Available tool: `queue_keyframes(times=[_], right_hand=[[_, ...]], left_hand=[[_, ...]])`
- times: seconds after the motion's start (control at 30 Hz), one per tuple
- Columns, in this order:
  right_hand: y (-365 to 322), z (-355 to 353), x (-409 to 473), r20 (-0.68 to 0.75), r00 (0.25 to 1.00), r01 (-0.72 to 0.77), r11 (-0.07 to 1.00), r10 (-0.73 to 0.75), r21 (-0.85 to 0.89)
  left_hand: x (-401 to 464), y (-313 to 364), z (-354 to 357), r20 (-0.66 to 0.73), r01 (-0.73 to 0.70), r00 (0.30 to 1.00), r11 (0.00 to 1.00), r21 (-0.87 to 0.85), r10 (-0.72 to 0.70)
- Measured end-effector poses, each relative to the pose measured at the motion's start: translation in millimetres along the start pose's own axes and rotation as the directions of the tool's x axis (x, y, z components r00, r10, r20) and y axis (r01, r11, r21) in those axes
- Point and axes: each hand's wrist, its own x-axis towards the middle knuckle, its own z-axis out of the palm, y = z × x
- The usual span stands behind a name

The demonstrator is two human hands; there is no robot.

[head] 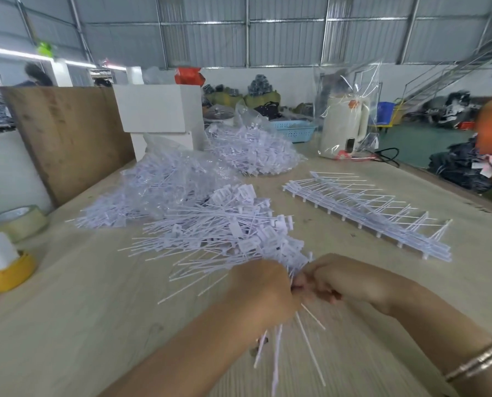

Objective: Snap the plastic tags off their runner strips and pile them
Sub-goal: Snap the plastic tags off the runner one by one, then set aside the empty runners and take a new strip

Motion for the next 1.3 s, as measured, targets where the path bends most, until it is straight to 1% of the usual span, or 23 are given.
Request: queue_keyframes(times=[0.03, 0.1, 0.13, 0.2, 0.27, 0.33, 0.4, 0.47, 0.53, 0.57, 0.6, 0.67, 0.7, 0.77, 0.8, 0.87, 0.97, 1.03, 1.1, 1.13, 1.2, 1.23, 1.3], right_hand=[[1.2, -2.6, -2.7, -0.016, 1.000, 0.012, 1.000, -0.011, 0.022], [7.1, -11.1, -6.5, -0.135, 0.991, 0.026, 0.996, -0.014, 0.086], [12.8, -16.1, -7.6, -0.220, 0.975, 0.041, 0.992, -0.013, 0.122], [23.9, -26.2, -9.6, -0.368, 0.930, 0.076, 0.983, -0.010, 0.164], [33.4, -32.6, -11.0, -0.445, 0.896, 0.095, 0.979, -0.004, 0.182], [41.4, -36.0, -11.0, -0.475, 0.880, 0.095, 0.977, 0.006, 0.189], [47.3, -37.3, -9.0, -0.492, 0.871, 0.095, 0.977, 0.012, 0.193], [49.2, -36.3, -6.4, -0.499, 0.866, 0.103, 0.976, 0.007, 0.193], [49.1, -35.8, -3.5, -0.500, 0.866, 0.114, 0.976, -0.006, 0.186], [48.7, -35.5, -2.0, -0.498, 0.867, 0.117, 0.977, -0.012, 0.181], [48.3, -35.4, -0.9, -0.495, 0.869, 0.119, 0.977, -0.016, 0.177], [48.0, -35.9, 0.4, -0.495, 0.869, 0.116, 0.978, -0.016, 0.172], [48.2, -36.9, 1.0, -0.497, 0.868, 0.112, 0.980, -0.016, 0.163], [48.2, -38.3, 2.5, -0.500, 0.866, 0.106, 0.984, -0.022, 0.140], [48.1, -38.6, 3.6, -0.500, 0.866, 0.108, 0.985, -0.027, 0.134], [49.3, -39.2, 6.2, -0.506, 0.862, 0.106, 0.987, -0.029, 0.124], [52.8, -43.4, 11.3, -0.513, 0.858, 0.073, 0.994, -0.019, 0.084], [54.1, -47.7, 15.9, -0.525, 0.851, 0.049, 0.997, -0.012, 0.058], [57.6, -55.6, 22.2, -0.569, 0.823, 0.019, 1.000, -0.002, 0.024], [60.6, -61.1, 25.2, -0.606, 0.796, -0.008, 1.000, -0.008, -0.023], [68.1, -75.8, 31.6, -0.683, 0.727, -0.101, 0.973, -0.069, -0.206], [72.6, -84.4, 35.1, -0.712, 0.694, -0.163, 0.939, -0.109, -0.303], [81.1, -100.0, 42.6, -0.762, 0.635, -0.334, 0.844, -0.128, -0.420]], left_hand=[[-0.6, 0.1, 0.0, 0.016, -0.003, 1.000, 0.999, 0.050, 0.002], [-3.3, 0.2, 1.4, 0.043, 0.008, 0.999, 0.994, 0.111, -0.013], [-5.4, -0.1, 2.6, 0.048, 0.021, 0.999, 0.994, 0.105, -0.026], [-9.6, -5.0, 0.6, 0.006, 0.036, 0.999, 0.999, 0.019, -0.036], [-12.3, -15.4, -6.1, -0.101, 0.005, 0.995, 0.999, -0.047, -0.010], [-11.4, -27.1, -16.3, -0.227, -0.052, 0.973, 0.998, -0.039, 0.041], [-7.1, -39.1, -29.7, -0.383, -0.086, 0.921, 0.996, -0.032, 0.068], [3.7, -53.5, -44.6, -0.536, -0.082, 0.842, 0.997, -0.012, 0.063], [22.8, -72.0, -56.7, -0.614, -0.043, 0.788, 0.999, 0.031, 0.053], [32.8, -82.4, -59.4, -0.616, -0.013, 0.787, 0.998, 0.055, 0.045], [42.8, -93.4, -58.4, -0.589, 0.017, 0.807, 0.996, 0.091, 0.040], [59.0, -114.6, -44.6, -0.467, 0.049, 0.883, 0.982, 0.182, 0.043], [64.5, -122.4, -34.0, -0.380, 0.048, 0.925, 0.979, 0.197, 0.031], [70.1, -130.1, -16.1, -0.211, 0.061, 0.977, 0.994, 0.096, -0.039], [73.0, -132.8, -11.4, -0.174, 0.083, 0.982, 0.996, 0.044, -0.074], [77.6, -134.1, -9.8, -0.191, 0.118, 0.975, 0.992, 0.032, -0.110], [74.5, -129.1, -16.6, -0.334, 0.110, 0.938, 0.993, 0.043, -0.090], [64.6, -123.0, -22.2, -0.428, 0.026, 0.904, 0.999, 0.029, -0.011], [50.6, -113.1, -25.6, -0.462, -0.176, 0.868, 0.983, 0.059, 0.183], [43.0, -106.5, -25.7, -0.438, -0.308, 0.843, 0.947, 0.086, 0.314], [28.7, -89.6, -22.2, -0.339, -0.524, 0.771, 0.840, 0.143, 0.539], [22.9, -80.2, -18.9, -0.306, -0.586, 0.733, 0.793, 0.170, 0.607], [15.6, -61.3, -12.7, -0.305, -0.647, 0.681, 0.742, 0.174, 0.666]])
